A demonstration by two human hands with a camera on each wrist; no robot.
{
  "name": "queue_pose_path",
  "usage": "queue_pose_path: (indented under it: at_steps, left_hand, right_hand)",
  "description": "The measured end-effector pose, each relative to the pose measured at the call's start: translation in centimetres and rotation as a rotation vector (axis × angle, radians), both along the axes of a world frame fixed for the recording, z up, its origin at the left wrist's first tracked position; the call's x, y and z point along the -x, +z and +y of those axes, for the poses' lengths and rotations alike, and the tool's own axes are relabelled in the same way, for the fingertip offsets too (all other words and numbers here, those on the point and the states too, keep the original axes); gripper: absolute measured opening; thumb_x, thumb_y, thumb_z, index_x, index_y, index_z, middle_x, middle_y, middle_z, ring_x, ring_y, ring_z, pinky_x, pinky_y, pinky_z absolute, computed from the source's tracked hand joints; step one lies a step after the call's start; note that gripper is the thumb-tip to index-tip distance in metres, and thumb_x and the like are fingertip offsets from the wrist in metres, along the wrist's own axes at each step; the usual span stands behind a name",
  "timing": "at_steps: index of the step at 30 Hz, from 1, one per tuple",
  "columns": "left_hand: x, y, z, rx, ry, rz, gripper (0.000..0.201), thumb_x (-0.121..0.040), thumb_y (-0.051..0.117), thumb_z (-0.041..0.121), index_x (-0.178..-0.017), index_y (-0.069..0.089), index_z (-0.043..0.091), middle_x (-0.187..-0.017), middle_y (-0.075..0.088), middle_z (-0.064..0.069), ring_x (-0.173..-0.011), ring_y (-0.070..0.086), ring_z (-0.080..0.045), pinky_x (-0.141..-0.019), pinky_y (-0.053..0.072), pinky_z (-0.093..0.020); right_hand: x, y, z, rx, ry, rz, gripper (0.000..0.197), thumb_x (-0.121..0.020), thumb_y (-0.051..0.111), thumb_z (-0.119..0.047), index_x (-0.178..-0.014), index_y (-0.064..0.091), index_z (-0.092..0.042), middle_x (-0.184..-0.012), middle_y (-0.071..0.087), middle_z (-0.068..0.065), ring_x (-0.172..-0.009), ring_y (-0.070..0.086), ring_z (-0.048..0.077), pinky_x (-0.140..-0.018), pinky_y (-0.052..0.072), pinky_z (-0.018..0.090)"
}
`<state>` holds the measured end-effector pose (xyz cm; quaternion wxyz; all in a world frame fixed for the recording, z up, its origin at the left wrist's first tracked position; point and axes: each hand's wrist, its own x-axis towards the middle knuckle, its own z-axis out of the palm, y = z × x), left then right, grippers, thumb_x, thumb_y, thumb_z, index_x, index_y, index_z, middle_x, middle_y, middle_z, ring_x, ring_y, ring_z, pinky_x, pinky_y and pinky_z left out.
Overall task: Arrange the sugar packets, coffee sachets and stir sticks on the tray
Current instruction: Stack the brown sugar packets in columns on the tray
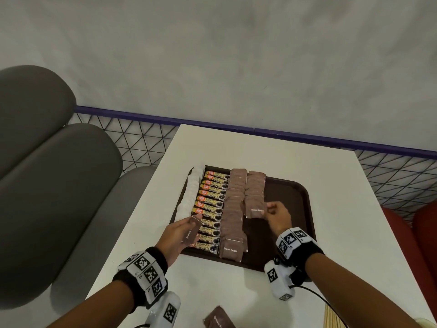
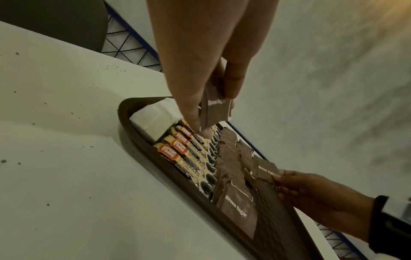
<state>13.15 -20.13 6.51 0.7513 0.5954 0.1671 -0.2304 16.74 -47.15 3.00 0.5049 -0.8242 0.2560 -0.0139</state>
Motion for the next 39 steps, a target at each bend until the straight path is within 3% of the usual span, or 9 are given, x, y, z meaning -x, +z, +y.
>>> queue_pose_path:
  at_steps: [6, 12, 18, 22, 25, 28, 30, 34, 39]
  left_hand:
    - [-0.3, -0.2, 0.3, -0.145, -0.075, -0.051, 0.029, -0.098, 0.044, 0.014, -0.121, 0.060, 0.021, -0.121, 0.061, -0.006, -0.115, 0.052, -0.024, -0.091, 0.046, -0.034]
    - [-0.5, -0.4, 0.4, -0.057, -0.067, -0.033, 0.028, -0.095, 0.048, 0.008, -0.120, 0.060, 0.009, -0.116, 0.063, -0.012, -0.102, 0.059, -0.022, -0.074, 0.053, -0.030]
    - [-0.7, -0.8, 0.5, 0.018, -0.078, -0.049, 0.026, -0.091, 0.053, 0.004, -0.115, 0.063, 0.006, -0.115, 0.067, -0.013, -0.106, 0.063, -0.026, -0.079, 0.057, -0.029]
    - [-0.7, -0.8, 0.3, 0.032, -0.054, -0.053, 0.023, -0.089, 0.054, -0.004, -0.109, 0.064, 0.004, -0.111, 0.067, -0.016, -0.099, 0.065, -0.025, -0.073, 0.057, -0.026]
    - [-0.8, -0.7, 0.1, 0.039, -0.038, -0.037, 0.026, -0.088, 0.055, -0.005, -0.112, 0.061, 0.003, -0.112, 0.066, -0.019, -0.097, 0.065, -0.027, -0.069, 0.057, -0.025]
    - [-1.0, -0.8, 0.0, 0.023, -0.012, -0.018, 0.036, -0.086, 0.059, -0.004, -0.120, 0.055, 0.005, -0.115, 0.063, -0.020, -0.103, 0.063, -0.031, -0.070, 0.058, -0.027]
    - [-1.0, -0.9, -0.1, 0.007, -0.005, -0.022, 0.039, -0.085, 0.060, -0.003, -0.122, 0.053, 0.006, -0.116, 0.062, -0.020, -0.104, 0.062, -0.030, -0.069, 0.057, -0.027]
    - [-1.0, -0.9, -0.5, -0.047, -0.023, -0.056, 0.037, -0.085, 0.062, -0.001, -0.120, 0.054, 0.008, -0.114, 0.064, -0.015, -0.100, 0.063, -0.024, -0.065, 0.055, -0.023]
    - [-1.3, -1.0, -1.3, -0.156, -0.063, -0.133, 0.032, -0.083, 0.064, 0.000, -0.114, 0.058, 0.007, -0.109, 0.065, -0.011, -0.096, 0.063, -0.022, -0.075, 0.054, -0.030]
  right_hand:
    - [-0.1, -1.5, -0.5, 0.044, -0.039, 0.059, 0.019, -0.082, 0.061, -0.002, -0.094, 0.050, -0.013, -0.082, 0.056, 0.003, -0.084, 0.055, 0.021, -0.077, 0.044, 0.030]
    - [-0.6, -2.6, 0.5, 0.123, -0.024, 0.050, 0.022, -0.082, 0.057, 0.003, -0.100, 0.051, -0.009, -0.069, 0.050, -0.001, -0.076, 0.053, 0.022, -0.073, 0.044, 0.031]
    - [-1.1, -3.1, 0.9, 0.175, -0.023, 0.047, 0.030, -0.081, 0.055, 0.004, -0.108, 0.046, -0.007, -0.070, 0.048, 0.001, -0.075, 0.052, 0.022, -0.070, 0.039, 0.028]
    - [-1.1, -3.4, 1.0, 0.167, -0.038, 0.072, 0.030, -0.082, 0.056, 0.001, -0.108, 0.045, -0.007, -0.081, 0.052, 0.008, -0.078, 0.055, 0.025, -0.074, 0.043, 0.032]
    - [-0.9, -3.1, 1.2, 0.210, -0.013, 0.025, 0.033, -0.082, 0.058, 0.001, -0.112, 0.045, -0.004, -0.097, 0.052, 0.014, -0.096, 0.054, 0.031, -0.080, 0.042, 0.034]
    - [-0.4, -2.2, 1.7, 0.309, 0.016, -0.070, 0.050, -0.078, 0.064, 0.002, -0.123, 0.041, 0.000, -0.121, 0.042, 0.020, -0.112, 0.042, 0.032, -0.090, 0.040, 0.034]
    - [0.1, -1.1, 2.3, 0.303, 0.088, -0.140, 0.055, -0.078, 0.065, -0.001, -0.127, 0.039, -0.003, -0.127, 0.037, 0.015, -0.118, 0.037, 0.026, -0.093, 0.038, 0.029]
    - [0.7, 0.5, 4.7, 0.176, 0.301, -0.224, 0.034, -0.086, 0.061, -0.020, -0.116, 0.048, -0.010, -0.114, 0.042, 0.002, -0.106, 0.043, 0.013, -0.094, 0.040, 0.027]
    - [1.5, 1.3, 8.5, -0.060, 0.585, -0.185, 0.027, -0.086, 0.063, -0.024, -0.110, 0.059, -0.013, -0.092, 0.046, -0.008, -0.082, 0.046, 0.001, -0.076, 0.040, 0.015]
